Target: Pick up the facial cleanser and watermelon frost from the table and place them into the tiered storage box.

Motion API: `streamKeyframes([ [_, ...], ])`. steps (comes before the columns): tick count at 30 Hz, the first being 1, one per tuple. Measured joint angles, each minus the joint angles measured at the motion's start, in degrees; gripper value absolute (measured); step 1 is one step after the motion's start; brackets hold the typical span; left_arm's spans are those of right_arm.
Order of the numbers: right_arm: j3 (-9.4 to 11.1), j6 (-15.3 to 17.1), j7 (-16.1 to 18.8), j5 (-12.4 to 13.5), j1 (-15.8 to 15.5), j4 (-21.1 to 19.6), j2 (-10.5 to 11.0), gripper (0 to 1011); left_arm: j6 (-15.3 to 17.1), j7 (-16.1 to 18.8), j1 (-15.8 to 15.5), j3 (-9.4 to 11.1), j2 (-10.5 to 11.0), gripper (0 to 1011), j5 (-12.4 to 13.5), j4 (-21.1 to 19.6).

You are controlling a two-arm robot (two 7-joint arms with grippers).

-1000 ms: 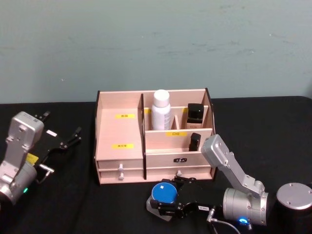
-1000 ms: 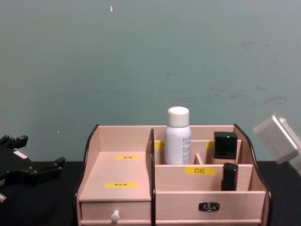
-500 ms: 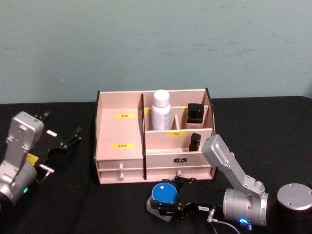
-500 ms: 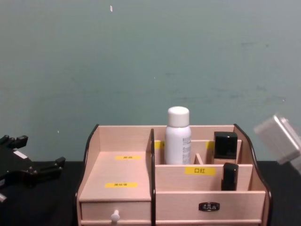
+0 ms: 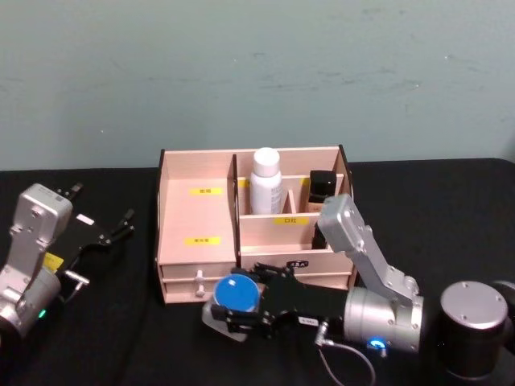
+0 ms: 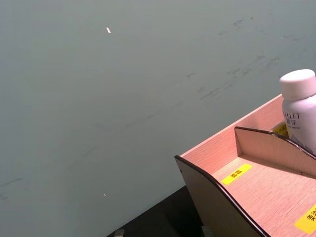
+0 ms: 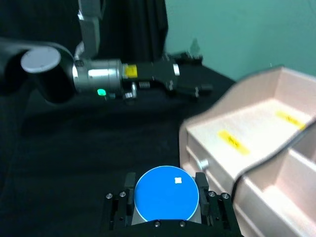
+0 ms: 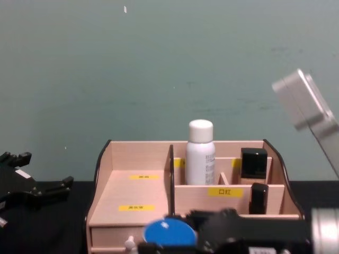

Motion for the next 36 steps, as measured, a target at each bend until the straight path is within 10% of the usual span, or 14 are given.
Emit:
streamKeyframes([
  [36, -2.15, -2.13, -4.36, -6.17, 15.52, 16.07, -13.14, 739, 0.0, 0.0, 0.0, 0.0, 0.0, 1010, 0.0, 0.0],
])
